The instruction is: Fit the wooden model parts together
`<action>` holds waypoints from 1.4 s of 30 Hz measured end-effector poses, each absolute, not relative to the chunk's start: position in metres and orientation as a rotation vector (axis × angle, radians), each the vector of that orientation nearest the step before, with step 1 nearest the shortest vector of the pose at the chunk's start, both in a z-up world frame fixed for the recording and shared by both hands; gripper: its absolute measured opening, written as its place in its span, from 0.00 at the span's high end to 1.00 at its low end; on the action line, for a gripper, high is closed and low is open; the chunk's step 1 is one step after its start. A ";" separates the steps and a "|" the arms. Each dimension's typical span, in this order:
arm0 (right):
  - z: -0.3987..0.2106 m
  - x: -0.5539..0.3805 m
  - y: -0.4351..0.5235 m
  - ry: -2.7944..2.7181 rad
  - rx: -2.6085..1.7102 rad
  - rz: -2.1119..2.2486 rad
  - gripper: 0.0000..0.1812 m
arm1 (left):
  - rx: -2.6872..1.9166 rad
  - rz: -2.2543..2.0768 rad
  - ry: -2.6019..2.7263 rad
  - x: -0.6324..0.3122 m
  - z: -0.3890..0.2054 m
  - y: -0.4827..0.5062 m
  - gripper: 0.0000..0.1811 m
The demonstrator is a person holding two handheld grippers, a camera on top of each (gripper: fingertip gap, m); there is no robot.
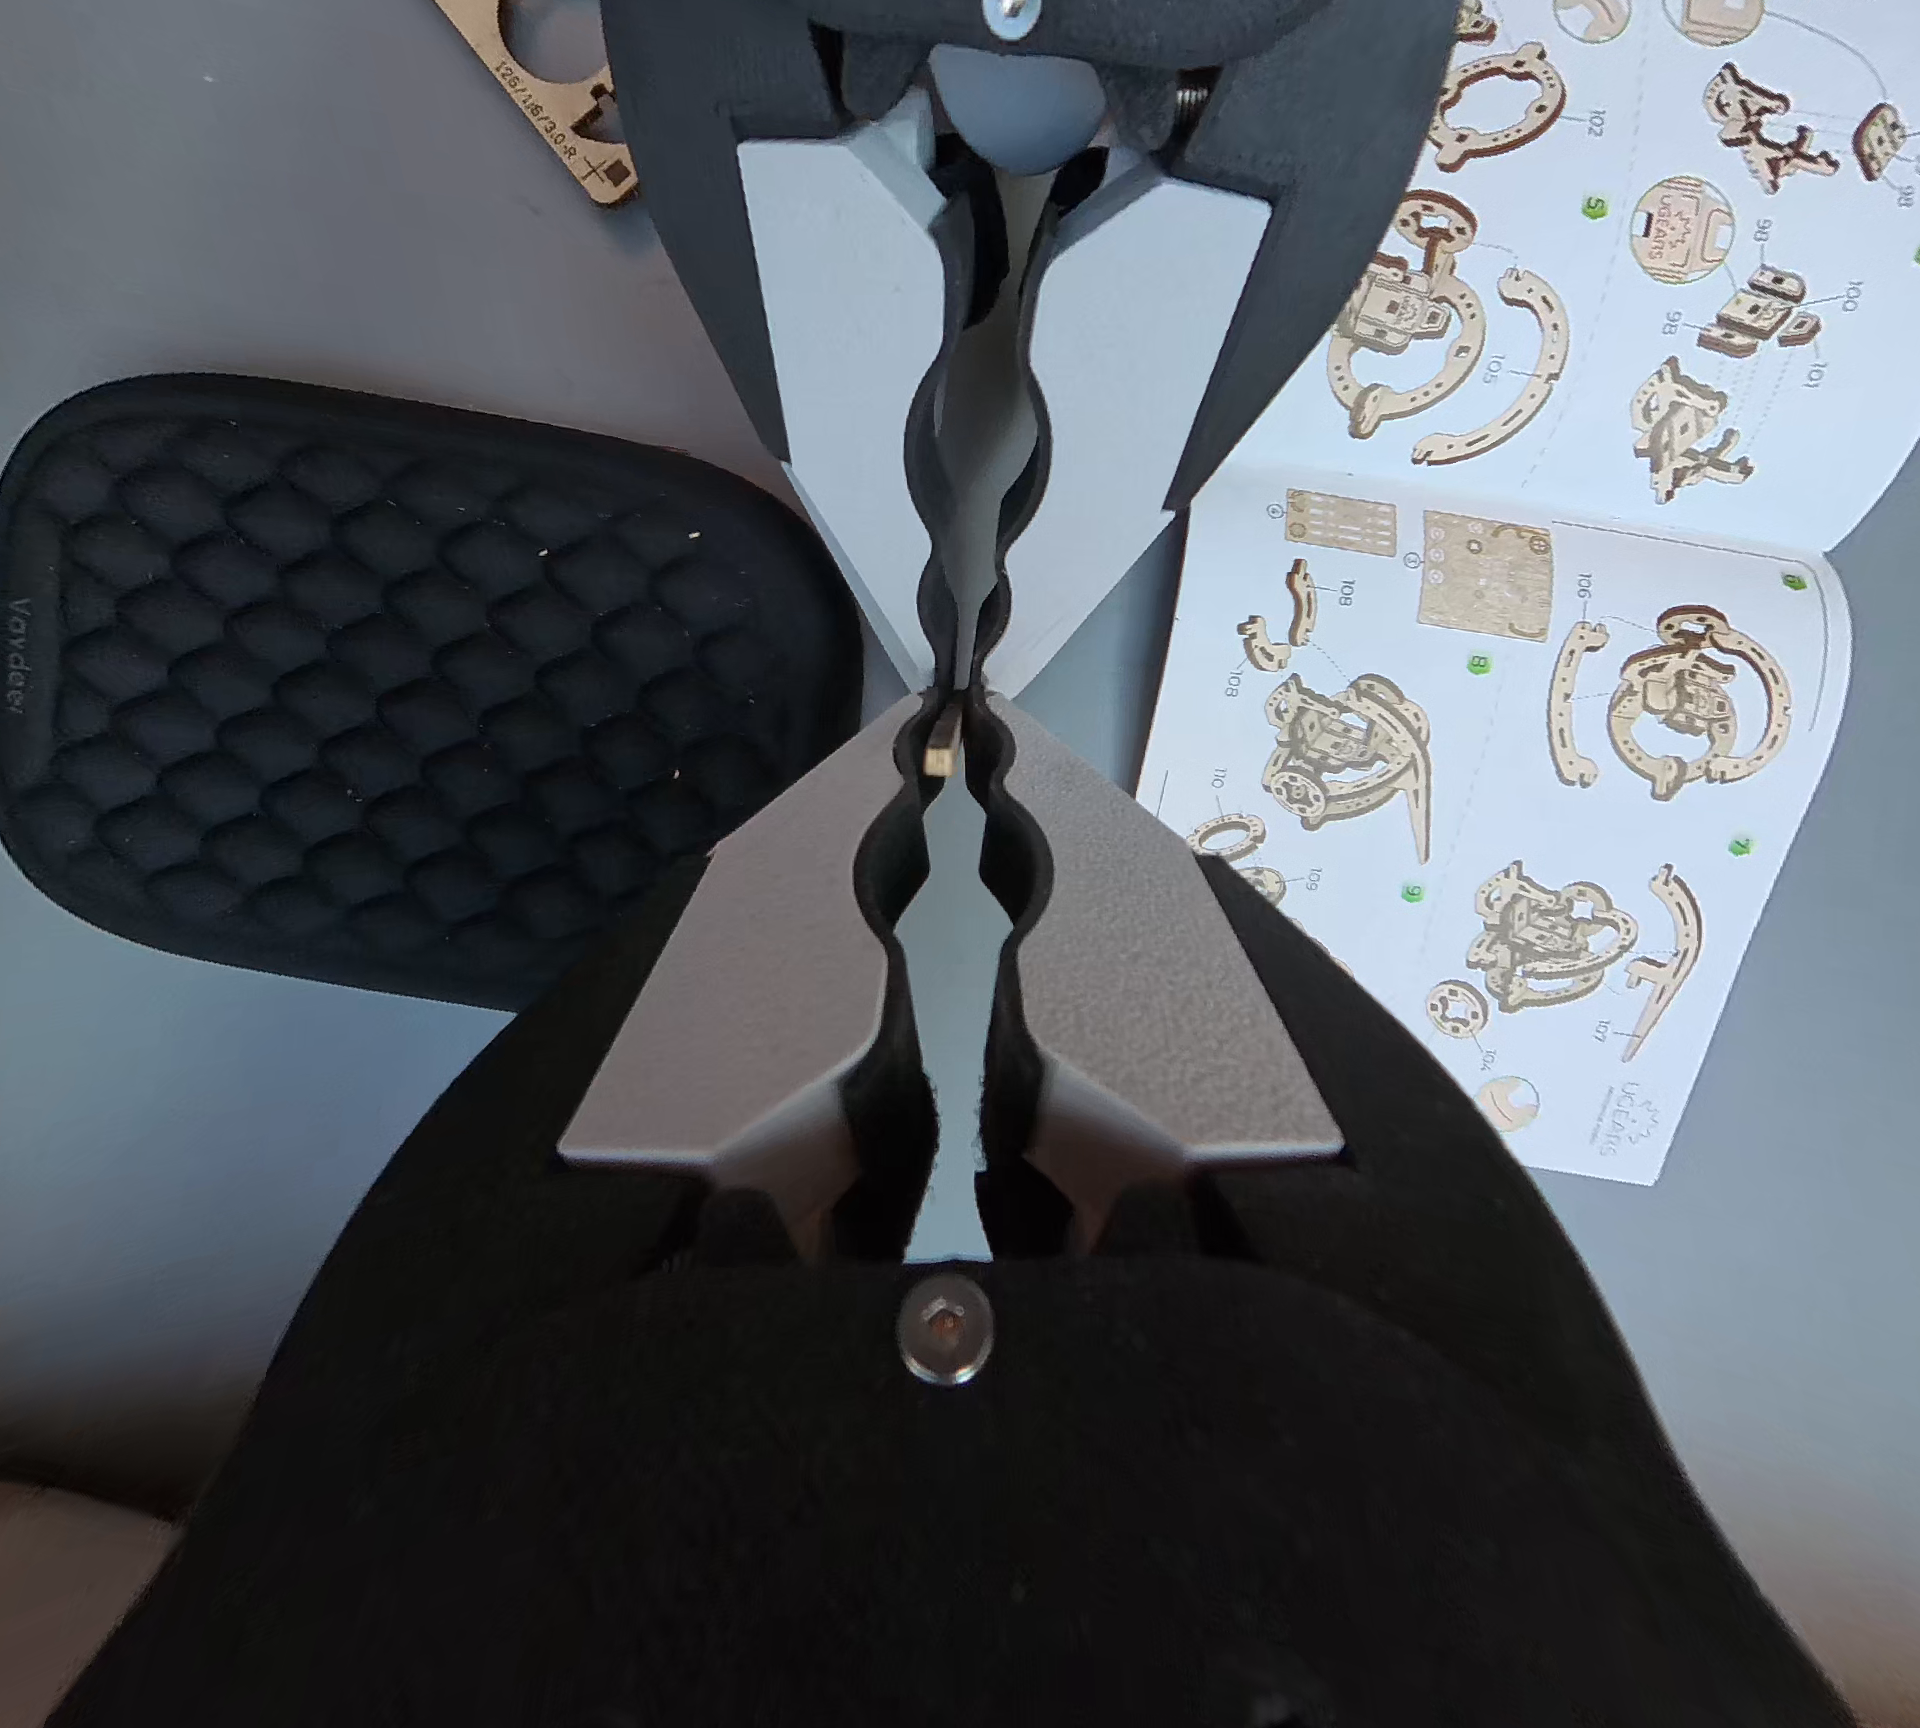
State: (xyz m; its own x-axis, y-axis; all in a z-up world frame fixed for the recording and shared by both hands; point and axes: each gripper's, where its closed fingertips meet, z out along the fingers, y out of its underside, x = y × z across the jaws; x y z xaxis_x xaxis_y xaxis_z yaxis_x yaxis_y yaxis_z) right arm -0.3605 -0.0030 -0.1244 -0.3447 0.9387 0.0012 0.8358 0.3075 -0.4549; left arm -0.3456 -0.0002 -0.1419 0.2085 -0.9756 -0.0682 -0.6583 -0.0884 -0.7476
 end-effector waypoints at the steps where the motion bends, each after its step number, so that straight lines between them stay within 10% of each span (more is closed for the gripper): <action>1: -0.124 -0.360 -0.003 -2.314 -1.605 0.538 1.00 | -1.817 -0.594 1.525 -0.346 -0.142 0.000 0.99; 42: -0.127 -0.360 -0.001 -2.314 -1.619 0.490 0.99 | -1.843 -0.611 1.532 -0.345 -0.142 0.000 0.99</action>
